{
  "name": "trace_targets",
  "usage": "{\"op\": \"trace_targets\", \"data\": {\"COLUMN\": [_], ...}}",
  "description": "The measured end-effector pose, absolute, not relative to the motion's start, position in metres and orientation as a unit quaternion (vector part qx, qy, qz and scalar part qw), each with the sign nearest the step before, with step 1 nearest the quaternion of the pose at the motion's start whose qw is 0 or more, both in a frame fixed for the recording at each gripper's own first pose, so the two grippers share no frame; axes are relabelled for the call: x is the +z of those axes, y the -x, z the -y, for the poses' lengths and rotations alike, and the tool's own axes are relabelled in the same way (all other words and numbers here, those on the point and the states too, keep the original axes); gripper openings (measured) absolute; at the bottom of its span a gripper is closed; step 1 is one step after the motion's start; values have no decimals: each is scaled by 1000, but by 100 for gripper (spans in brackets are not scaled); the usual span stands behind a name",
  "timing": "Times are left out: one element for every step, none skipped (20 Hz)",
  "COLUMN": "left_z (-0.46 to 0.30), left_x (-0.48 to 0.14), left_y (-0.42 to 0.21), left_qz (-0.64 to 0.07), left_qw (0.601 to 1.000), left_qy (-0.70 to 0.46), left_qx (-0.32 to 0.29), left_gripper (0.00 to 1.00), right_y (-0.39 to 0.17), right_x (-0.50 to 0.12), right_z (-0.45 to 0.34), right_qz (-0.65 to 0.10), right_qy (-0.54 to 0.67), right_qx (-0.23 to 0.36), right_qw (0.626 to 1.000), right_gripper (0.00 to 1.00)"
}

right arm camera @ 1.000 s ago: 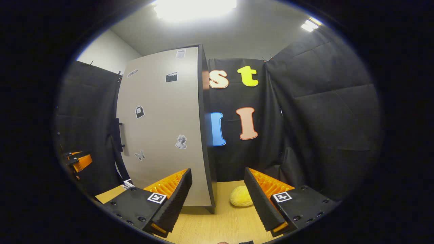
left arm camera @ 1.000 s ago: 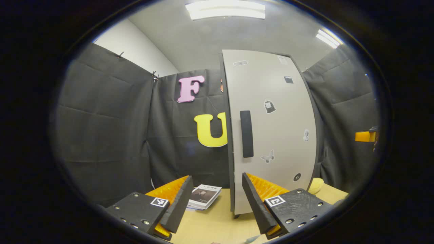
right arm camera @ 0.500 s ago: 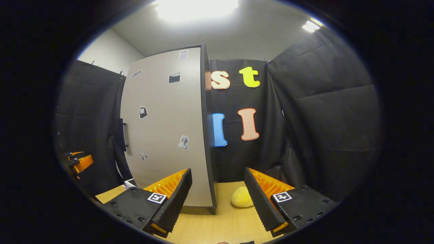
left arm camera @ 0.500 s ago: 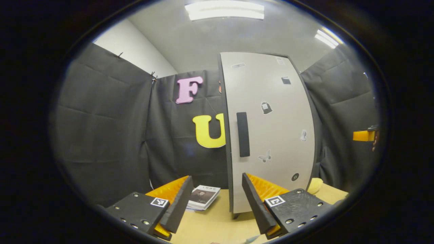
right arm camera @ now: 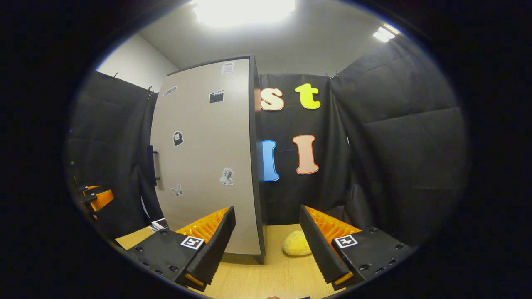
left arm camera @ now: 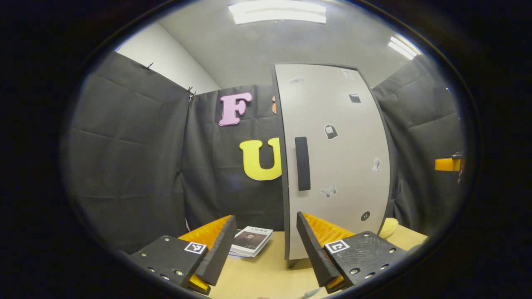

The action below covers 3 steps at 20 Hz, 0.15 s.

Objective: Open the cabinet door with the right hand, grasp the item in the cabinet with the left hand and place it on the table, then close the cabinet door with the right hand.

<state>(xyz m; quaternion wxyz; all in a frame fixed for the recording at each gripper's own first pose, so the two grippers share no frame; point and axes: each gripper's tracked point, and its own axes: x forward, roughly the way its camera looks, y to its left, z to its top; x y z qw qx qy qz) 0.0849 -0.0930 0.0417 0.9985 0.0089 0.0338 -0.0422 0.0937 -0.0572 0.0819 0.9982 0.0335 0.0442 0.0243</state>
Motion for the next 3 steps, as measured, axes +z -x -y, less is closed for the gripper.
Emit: {"op": "trace_targets", "data": {"left_z": [93,94,93], "left_x": [43,44,44], "left_y": [-85,-85,-85], "left_qz": [-33,-33,-32], "left_qw": [999,999,999], "left_qy": [-8,-8,-9], "left_qx": [-43,-43,-43], "left_gripper": [87,88,87], "right_y": [-92,-92,-92], "right_x": [83,83,83], "right_z": [56,57,56], "right_qz": [-44,-43,-43], "right_qy": [-33,-32,-31], "right_qx": [25,25,26], "right_qw": [998,998,998], "right_gripper": [98,98,98]}}
